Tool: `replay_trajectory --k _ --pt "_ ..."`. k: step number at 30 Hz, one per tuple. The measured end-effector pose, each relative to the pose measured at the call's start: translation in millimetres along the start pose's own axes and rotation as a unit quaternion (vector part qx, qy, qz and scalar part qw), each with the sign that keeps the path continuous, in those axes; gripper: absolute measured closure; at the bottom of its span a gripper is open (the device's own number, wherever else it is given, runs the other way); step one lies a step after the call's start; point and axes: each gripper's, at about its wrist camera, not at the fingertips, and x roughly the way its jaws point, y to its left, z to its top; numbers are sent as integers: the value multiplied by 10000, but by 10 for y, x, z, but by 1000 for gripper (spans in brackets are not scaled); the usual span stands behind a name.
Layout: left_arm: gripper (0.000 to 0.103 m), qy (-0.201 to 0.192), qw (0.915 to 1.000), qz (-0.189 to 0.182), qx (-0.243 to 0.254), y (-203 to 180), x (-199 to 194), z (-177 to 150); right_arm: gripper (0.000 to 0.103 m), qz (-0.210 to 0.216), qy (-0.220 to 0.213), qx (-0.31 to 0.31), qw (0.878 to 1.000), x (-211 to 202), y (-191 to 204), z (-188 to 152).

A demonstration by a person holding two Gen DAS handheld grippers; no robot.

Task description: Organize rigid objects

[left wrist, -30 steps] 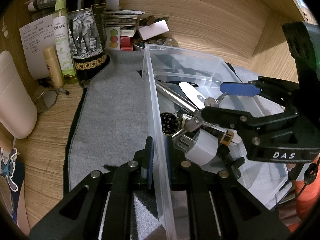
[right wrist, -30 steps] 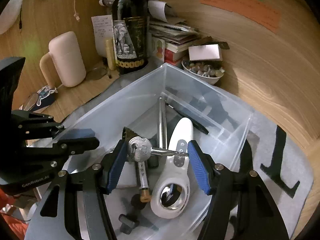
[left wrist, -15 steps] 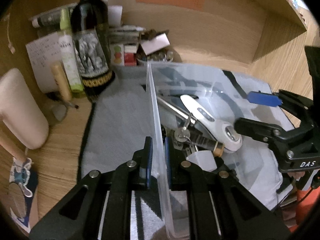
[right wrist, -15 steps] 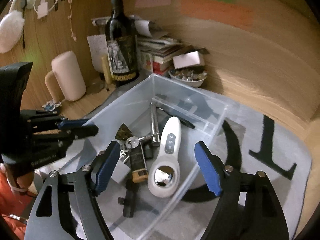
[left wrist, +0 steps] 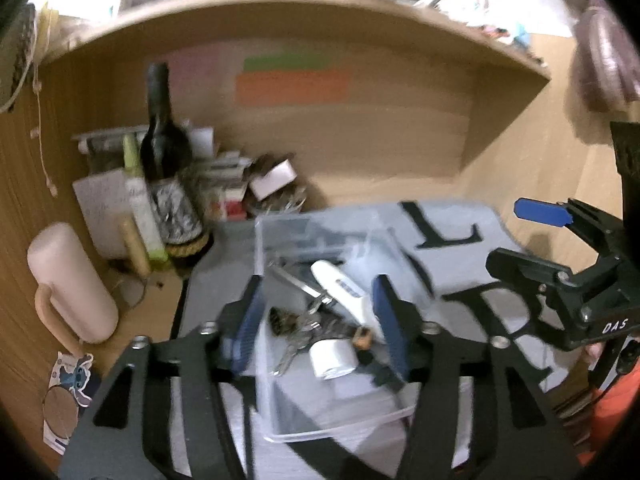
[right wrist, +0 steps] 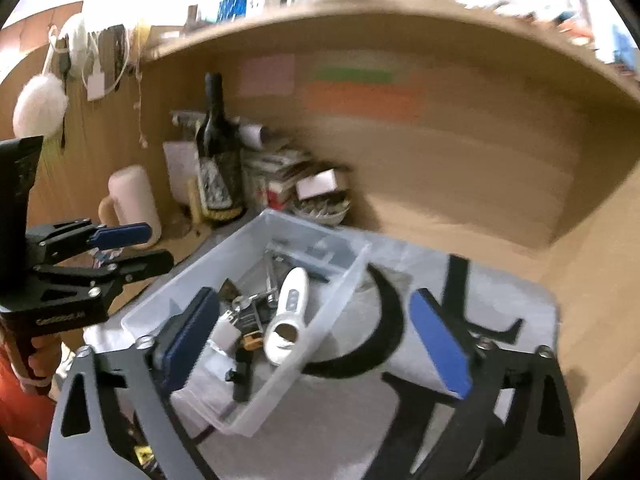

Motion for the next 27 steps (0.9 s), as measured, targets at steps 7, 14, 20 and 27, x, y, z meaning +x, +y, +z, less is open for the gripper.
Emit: replay_trajectory --k 7,14,20,27 --pt "18 -593 9982 -29 34 -279 -304 15 0 -410 -599 79 9973 -535 -64 -89" --pt "4 -1166 9932 -21 31 -465 -594 -32 0 -653 -1056 172 9921 -896 -78 -187" --pt "2 -1320 9911 -149 32 -554 -687 -69 0 -681 -1132 251 9909 -977 -75 -272" --pt "1 -1253 9920 -177 -9 -555 -651 -92 0 -699 -1088 342 9910 -978 -106 -320"
